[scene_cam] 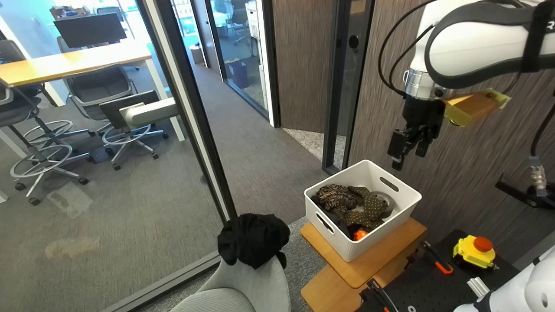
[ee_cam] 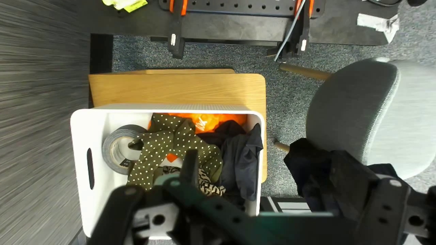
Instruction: Remove the sock from the backrest of the grey chair and put it in the white storage bin
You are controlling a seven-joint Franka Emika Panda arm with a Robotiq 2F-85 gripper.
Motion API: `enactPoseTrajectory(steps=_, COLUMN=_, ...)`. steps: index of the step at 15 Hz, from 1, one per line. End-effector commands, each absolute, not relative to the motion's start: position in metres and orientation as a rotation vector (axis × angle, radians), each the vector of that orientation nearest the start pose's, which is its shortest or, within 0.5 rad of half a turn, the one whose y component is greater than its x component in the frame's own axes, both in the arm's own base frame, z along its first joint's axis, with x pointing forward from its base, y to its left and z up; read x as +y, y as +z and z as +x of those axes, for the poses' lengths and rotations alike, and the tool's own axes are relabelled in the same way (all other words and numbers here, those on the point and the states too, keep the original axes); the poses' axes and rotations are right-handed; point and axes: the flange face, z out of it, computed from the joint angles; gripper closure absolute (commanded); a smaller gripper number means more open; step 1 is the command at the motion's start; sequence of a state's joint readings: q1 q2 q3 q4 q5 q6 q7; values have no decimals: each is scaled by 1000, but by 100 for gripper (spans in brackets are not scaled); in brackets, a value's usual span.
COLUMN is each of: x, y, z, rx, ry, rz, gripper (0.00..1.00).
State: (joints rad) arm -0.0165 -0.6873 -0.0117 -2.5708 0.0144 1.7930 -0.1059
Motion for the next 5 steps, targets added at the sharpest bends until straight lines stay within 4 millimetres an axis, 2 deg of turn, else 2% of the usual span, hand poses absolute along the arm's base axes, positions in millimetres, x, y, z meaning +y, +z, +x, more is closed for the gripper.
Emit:
enactPoseTrajectory(steps=1, x=-11, y=480, z=325, rx=-125, ry=115, rz=-3108, gripper=0)
enactPoseTrajectory(steps=2, x=-9, y=475, z=331, rx=-123, ry=141, rz=-3107, gripper=0)
enactPoseTrajectory(steps=5, x=-9, y=472, z=331, rx=-122, ry=151, rz=-3106, gripper=0)
